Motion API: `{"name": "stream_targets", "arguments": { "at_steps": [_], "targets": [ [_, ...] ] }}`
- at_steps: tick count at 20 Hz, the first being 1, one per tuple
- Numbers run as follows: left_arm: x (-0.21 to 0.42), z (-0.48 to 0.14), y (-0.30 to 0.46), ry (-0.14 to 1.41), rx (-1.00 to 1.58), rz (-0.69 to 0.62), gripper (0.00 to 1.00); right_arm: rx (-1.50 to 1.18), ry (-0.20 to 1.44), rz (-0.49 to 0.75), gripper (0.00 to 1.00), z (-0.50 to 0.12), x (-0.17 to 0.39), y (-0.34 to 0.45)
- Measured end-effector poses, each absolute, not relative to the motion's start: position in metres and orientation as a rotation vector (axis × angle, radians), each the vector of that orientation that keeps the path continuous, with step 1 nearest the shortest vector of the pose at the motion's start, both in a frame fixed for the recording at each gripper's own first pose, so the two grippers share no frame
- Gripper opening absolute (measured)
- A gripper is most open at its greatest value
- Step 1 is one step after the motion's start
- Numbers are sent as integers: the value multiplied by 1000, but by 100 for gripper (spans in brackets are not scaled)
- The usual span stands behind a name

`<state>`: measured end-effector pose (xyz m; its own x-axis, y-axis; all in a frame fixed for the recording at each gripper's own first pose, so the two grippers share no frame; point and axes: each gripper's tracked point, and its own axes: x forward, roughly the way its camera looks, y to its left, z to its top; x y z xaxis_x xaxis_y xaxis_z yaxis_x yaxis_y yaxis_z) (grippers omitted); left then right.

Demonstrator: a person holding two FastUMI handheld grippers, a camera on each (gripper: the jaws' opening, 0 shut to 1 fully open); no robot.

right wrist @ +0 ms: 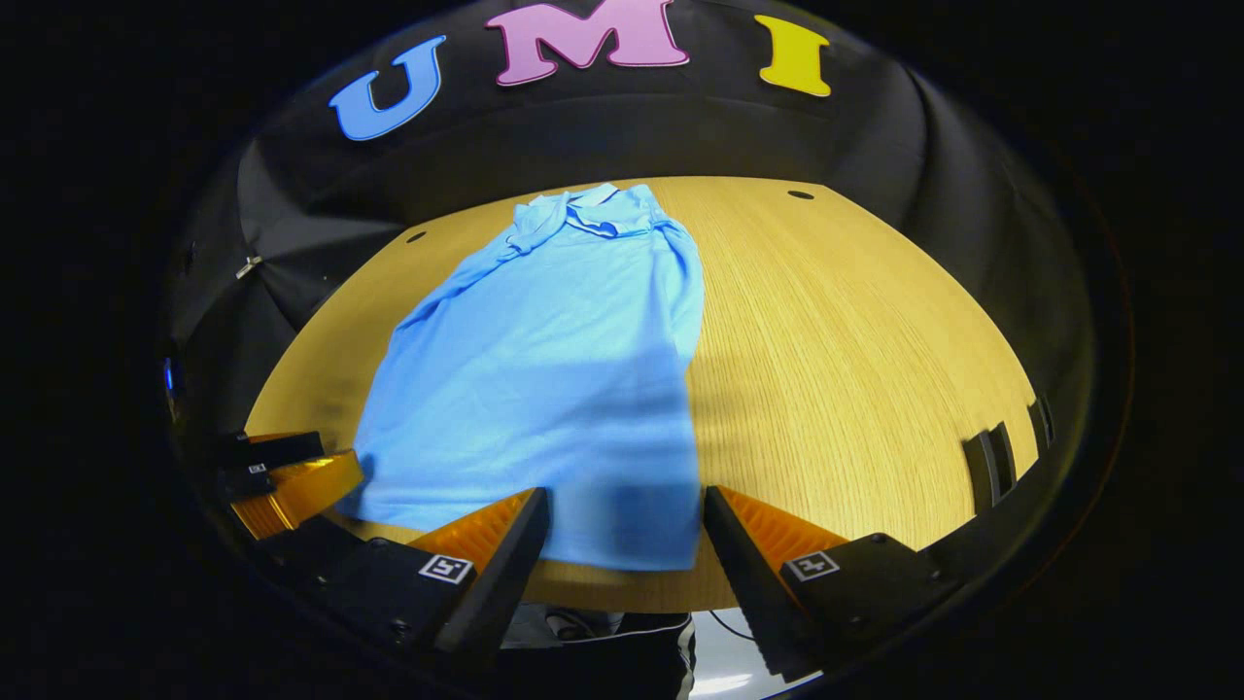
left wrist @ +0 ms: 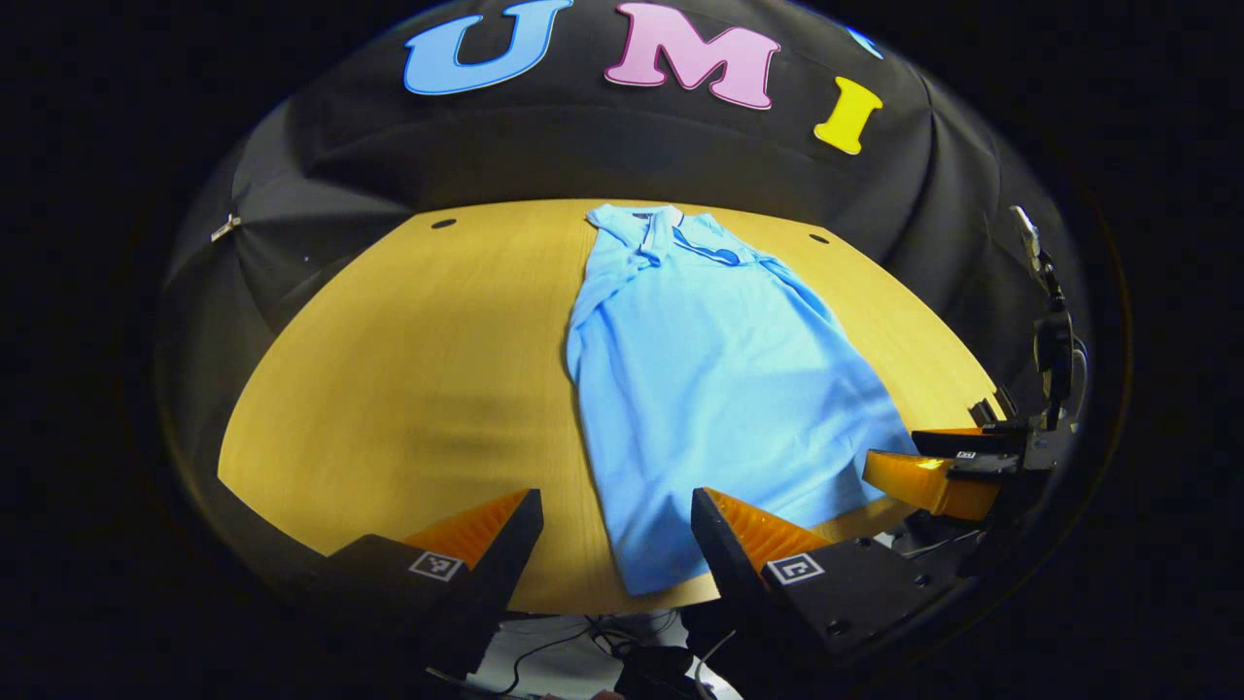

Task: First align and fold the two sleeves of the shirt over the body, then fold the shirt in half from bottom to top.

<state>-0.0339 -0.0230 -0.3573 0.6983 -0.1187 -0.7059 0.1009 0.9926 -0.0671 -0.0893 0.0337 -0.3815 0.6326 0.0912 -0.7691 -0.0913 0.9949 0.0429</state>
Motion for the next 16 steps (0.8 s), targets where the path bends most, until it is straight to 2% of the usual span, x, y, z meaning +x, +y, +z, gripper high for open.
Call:
{"name": "stream_targets", "arguments": {
  "at_steps": [8, 11, 12, 13, 14, 16],
  "targets": [
    [-36, -375, -29, 795, 42, -135, 100, -84, 852, 76, 100, -385, -90, 30],
    [-34, -375, -26, 794, 33, -117, 98, -85, 851, 69, 99, -385, -89, 30],
    [-34, -375, -29, 795, 23, -119, 93, -81, 850, 65, 86, -386, -89, 31],
    [-35, -375, -34, 794, 19, -127, 90, -76, 851, 63, 78, -386, -88, 31],
    [-34, -374, -39, 792, 19, -138, 74, -79, 850, 61, 63, -385, -87, 30],
    [-33, -374, -50, 783, 3, -160, 43, -63, 853, 70, 53, -386, -83, 33]
  ]
}}
